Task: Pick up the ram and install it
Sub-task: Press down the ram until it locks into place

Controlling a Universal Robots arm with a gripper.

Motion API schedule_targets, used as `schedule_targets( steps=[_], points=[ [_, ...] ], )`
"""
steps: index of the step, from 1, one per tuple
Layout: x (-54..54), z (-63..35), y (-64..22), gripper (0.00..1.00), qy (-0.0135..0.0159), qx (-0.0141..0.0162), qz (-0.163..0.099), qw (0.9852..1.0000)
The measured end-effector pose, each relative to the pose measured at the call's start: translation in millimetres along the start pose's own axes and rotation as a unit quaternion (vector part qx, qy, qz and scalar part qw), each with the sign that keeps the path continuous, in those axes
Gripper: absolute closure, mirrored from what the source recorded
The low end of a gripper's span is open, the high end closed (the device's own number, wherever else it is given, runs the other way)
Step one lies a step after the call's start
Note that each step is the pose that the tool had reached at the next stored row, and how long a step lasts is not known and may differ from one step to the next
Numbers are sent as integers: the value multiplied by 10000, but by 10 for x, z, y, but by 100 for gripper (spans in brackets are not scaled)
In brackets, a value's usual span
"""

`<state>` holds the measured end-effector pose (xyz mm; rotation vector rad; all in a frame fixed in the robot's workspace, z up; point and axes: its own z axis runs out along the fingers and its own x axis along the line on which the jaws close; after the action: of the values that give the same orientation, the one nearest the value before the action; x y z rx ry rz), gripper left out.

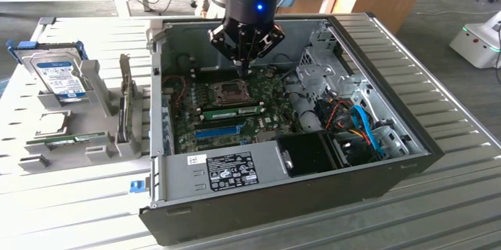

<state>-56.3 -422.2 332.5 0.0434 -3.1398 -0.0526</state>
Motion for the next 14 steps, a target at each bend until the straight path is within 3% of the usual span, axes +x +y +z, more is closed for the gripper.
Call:
schedule_targets(
  steps=[14],
  points=[
    [-2,14,49,89,-1,0,33,10000]
  ],
)
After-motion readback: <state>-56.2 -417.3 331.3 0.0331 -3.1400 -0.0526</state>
